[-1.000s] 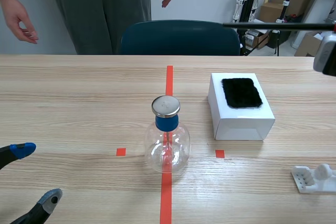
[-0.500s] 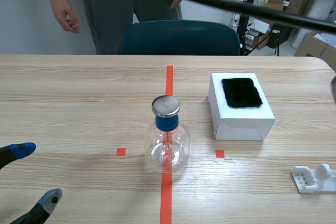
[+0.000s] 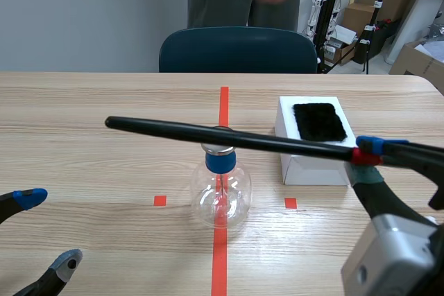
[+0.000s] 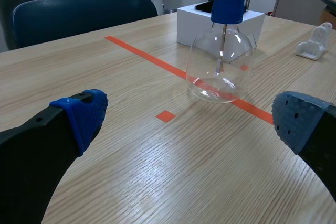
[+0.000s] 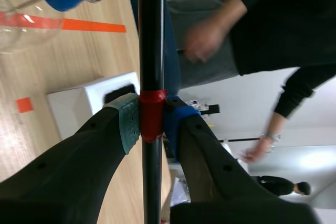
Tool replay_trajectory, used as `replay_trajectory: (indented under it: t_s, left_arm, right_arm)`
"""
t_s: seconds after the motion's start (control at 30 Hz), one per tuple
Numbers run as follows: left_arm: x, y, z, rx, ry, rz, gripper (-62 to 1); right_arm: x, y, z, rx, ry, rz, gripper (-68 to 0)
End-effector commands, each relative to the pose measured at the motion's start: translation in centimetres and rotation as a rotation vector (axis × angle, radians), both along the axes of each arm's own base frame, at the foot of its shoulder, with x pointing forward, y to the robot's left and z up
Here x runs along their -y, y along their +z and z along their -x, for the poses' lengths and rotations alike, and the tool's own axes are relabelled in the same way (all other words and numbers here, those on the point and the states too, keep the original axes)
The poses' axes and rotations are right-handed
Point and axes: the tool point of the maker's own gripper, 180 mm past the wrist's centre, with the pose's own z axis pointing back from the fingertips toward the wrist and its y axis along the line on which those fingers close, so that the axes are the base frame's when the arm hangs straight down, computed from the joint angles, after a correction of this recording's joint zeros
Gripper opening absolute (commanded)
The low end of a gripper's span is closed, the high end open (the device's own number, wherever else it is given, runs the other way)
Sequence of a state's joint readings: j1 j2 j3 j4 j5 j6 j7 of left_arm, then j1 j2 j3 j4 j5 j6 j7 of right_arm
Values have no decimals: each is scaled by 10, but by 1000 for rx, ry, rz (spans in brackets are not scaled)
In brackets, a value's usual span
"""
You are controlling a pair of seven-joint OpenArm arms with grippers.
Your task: Do the electroscope experiment. rub the rod on the fur
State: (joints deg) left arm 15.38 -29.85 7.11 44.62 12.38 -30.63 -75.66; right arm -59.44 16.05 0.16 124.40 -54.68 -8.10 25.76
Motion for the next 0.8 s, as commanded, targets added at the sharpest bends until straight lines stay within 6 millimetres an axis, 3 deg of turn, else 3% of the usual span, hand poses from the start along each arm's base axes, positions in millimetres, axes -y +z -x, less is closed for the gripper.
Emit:
replay_trajectory:
  t_s: [0.0,0.43,0.77]
  left_arm:
    - [-1,8,-3,25,0,16,14]
    - [-1,8,-3,25,0,16,14]
    - [-1,8,-3,25,0,16,14]
  right_arm:
    - [-1,3,2,8,6,-13,-675]
    - [-3,10,3,-25,-39,-167,-675]
    - [-3,11,3,-29,-45,-192,-675]
